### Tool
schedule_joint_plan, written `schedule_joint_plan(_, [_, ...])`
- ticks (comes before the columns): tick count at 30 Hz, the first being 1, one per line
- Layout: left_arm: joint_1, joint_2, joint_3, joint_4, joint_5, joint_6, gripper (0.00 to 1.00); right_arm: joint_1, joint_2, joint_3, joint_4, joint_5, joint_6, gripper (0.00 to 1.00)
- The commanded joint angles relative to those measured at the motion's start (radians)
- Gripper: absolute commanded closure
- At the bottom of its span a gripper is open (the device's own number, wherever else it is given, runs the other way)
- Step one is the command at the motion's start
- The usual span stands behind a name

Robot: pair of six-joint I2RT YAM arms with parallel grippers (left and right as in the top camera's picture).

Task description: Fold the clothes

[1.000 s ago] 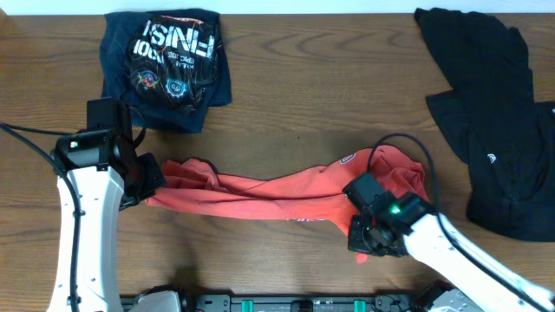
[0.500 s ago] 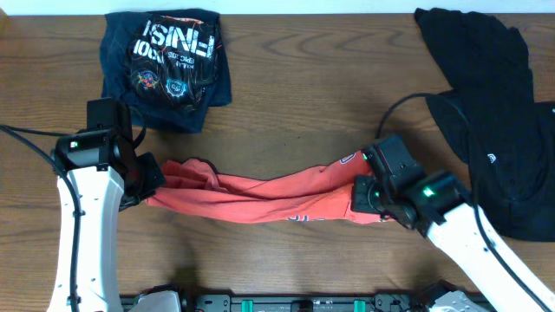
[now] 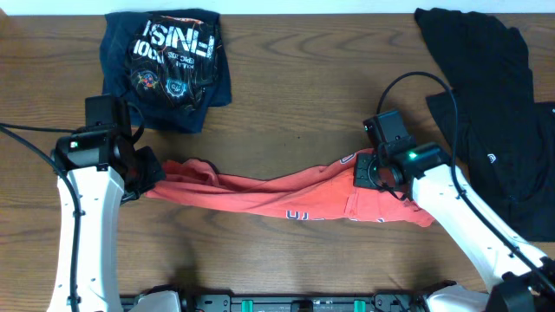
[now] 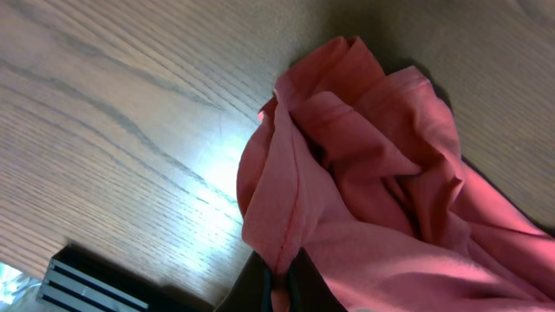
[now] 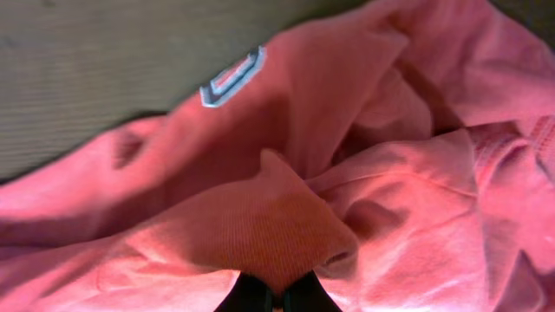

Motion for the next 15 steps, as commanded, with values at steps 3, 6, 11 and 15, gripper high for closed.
schedule_joint_plan(3, [0.005,0.000,-0.056,0.023,-0.033,-0.005,0.94,-0.014,0.034,0.001,-0.008,0.012,-0.040,0.76])
schedule_joint_plan(6, [0.005,0.000,-0.075,0.041,-0.043,-0.004,0.86,-0.017,0.028,0.008,-0.005,0.005,-0.057,0.10])
schedule_joint_plan(11, [0.005,0.000,-0.076,0.052,-0.056,0.003,0.45,-0.041,-0.011,0.086,-0.067,-0.033,-0.102,0.01])
schedule_joint_plan(15, [0.005,0.006,-0.078,0.068,-0.059,0.003,0.32,-0.066,-0.049,0.160,-0.124,-0.032,-0.159,0.01])
